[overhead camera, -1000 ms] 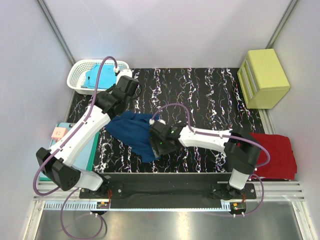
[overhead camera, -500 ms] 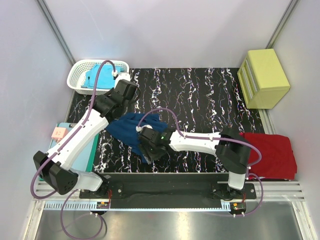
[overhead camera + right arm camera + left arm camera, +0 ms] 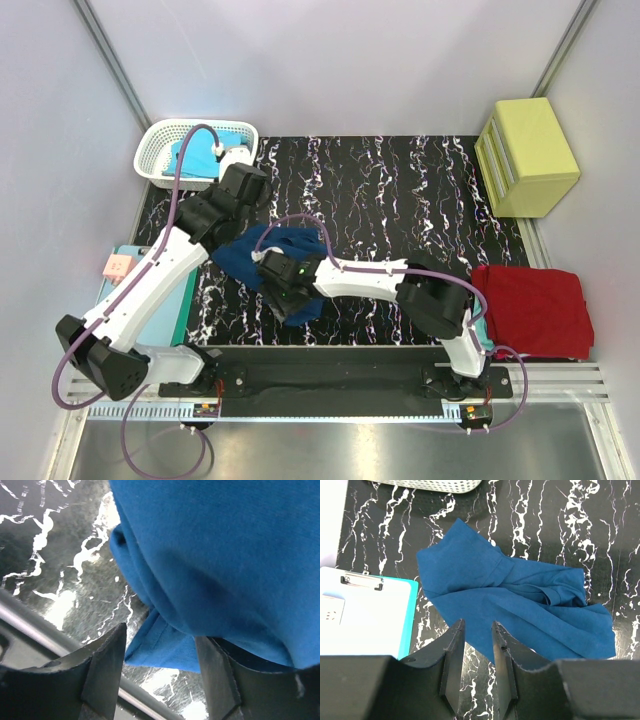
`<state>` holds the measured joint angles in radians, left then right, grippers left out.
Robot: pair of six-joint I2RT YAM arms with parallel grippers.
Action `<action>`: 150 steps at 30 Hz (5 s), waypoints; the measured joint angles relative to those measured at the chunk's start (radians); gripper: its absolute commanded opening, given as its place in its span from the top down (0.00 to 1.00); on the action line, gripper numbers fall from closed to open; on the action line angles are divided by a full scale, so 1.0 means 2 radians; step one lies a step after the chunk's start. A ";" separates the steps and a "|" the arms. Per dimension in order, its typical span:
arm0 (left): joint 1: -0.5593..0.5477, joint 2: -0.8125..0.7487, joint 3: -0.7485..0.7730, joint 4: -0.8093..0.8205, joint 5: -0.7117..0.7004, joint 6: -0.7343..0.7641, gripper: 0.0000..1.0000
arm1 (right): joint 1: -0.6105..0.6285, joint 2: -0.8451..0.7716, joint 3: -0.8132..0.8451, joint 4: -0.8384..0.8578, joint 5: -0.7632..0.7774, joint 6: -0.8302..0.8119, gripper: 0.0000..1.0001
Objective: Fold and stack the t-shirts
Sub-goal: Flatten out the tshirt
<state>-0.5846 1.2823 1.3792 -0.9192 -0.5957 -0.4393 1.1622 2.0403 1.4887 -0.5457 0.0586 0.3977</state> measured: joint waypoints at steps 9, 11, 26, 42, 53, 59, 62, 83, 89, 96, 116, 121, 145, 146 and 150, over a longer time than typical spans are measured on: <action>0.000 -0.013 -0.019 -0.002 -0.006 -0.003 0.67 | 0.001 0.005 -0.003 0.000 0.004 0.002 0.56; 0.000 -0.013 -0.020 -0.003 -0.005 -0.004 0.67 | 0.002 0.004 -0.008 0.002 0.008 0.004 0.51; 0.000 -0.004 -0.020 -0.001 0.007 -0.015 0.67 | 0.021 -0.042 -0.041 0.000 0.029 0.011 0.75; 0.000 -0.004 -0.024 0.000 0.008 -0.019 0.67 | 0.022 -0.044 -0.045 0.000 0.047 0.015 1.00; 0.000 -0.017 -0.023 0.000 0.006 -0.020 0.67 | -0.076 -0.175 0.092 -0.098 0.204 -0.028 1.00; 0.000 -0.017 -0.022 0.001 0.006 -0.019 0.67 | -0.171 -0.189 0.329 -0.098 0.311 -0.089 1.00; 0.000 -0.015 -0.022 0.001 0.007 -0.015 0.67 | -0.178 -0.205 0.377 -0.096 0.348 -0.108 1.00; -0.039 0.046 -0.027 0.067 0.107 -0.016 0.70 | -0.094 -0.209 0.373 -0.091 0.395 -0.190 1.00; -0.039 0.046 -0.031 0.068 0.107 -0.016 0.70 | -0.035 -0.201 0.462 0.019 0.442 -0.337 1.00; -0.039 0.046 -0.034 0.072 0.107 -0.014 0.69 | -0.009 -0.228 0.482 0.231 0.475 -0.514 1.00; -0.039 0.051 -0.023 0.072 0.104 -0.007 0.70 | -0.038 -0.212 0.517 0.227 0.494 -0.492 1.00; -0.030 0.039 -0.027 0.072 0.100 -0.001 0.70 | -0.037 -0.141 0.531 0.138 0.448 -0.391 1.00; 0.008 -0.024 -0.040 0.071 0.075 0.002 0.71 | -0.202 -0.438 0.307 0.162 0.505 -0.448 1.00; 0.008 -0.024 -0.040 0.071 0.075 0.002 0.71 | -0.202 -0.443 0.308 0.175 0.512 -0.452 1.00; 0.008 -0.024 -0.040 0.071 0.075 0.002 0.70 | -0.202 -0.431 0.307 0.178 0.527 -0.455 1.00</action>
<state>-0.5694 1.2350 1.2987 -0.7780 -0.4461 -0.4355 0.7582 1.1790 2.1021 -0.1898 1.1122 -0.5125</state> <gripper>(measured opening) 0.296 0.011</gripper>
